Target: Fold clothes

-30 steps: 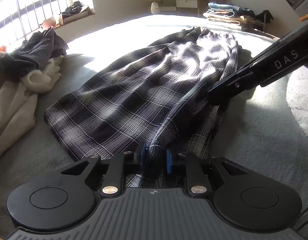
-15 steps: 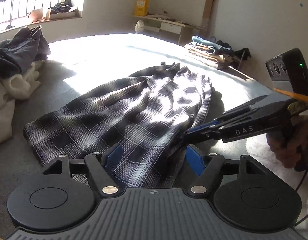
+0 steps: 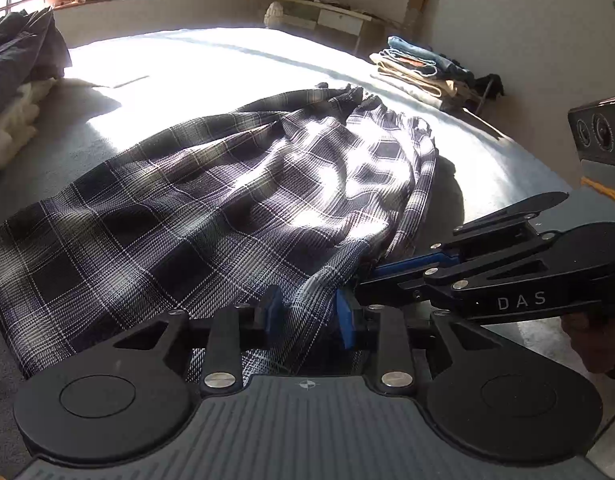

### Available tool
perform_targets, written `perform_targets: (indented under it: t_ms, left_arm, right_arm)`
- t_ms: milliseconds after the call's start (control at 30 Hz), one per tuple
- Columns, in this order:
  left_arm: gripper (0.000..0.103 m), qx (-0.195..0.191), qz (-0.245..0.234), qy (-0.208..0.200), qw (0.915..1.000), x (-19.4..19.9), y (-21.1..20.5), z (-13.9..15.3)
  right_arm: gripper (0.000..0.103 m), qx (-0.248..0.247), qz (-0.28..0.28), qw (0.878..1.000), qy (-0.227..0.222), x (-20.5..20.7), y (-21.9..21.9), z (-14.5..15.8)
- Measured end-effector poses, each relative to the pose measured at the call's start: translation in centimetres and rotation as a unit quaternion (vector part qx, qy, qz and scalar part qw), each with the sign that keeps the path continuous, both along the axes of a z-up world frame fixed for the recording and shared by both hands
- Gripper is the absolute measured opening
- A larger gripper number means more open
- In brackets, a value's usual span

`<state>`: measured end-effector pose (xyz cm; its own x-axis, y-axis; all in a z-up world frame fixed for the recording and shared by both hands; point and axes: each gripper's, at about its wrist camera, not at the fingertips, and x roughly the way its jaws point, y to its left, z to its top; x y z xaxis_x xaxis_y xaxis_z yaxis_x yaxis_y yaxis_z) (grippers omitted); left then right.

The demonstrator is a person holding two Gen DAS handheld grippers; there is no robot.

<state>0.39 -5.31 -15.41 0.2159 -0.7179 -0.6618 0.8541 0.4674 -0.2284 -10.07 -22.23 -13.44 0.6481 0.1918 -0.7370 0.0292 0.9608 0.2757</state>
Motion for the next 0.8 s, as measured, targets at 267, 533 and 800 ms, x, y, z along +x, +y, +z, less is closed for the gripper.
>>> perform_targets:
  t_ms: [267, 533, 800]
  left_arm:
    - [0.001, -0.056, 0.020, 0.005, 0.9982, -0.2, 1.3, 1.2]
    - [0.001, -0.068, 0.029, -0.003, 0.9973, -0.7, 1.7, 1.6]
    - [0.001, -0.080, 0.037, -0.007, 0.9961, -0.8, 1.9, 1.8]
  right_arm:
    - [0.013, 0.012, -0.017, 1.000, 0.001, 0.9, -0.1, -1.4]
    - [0.013, 0.035, -0.012, 0.999, -0.035, 0.4, 0.0, -0.2]
    - [0.013, 0.064, -0.010, 0.998, -0.006, 0.7, -0.1, -1.2]
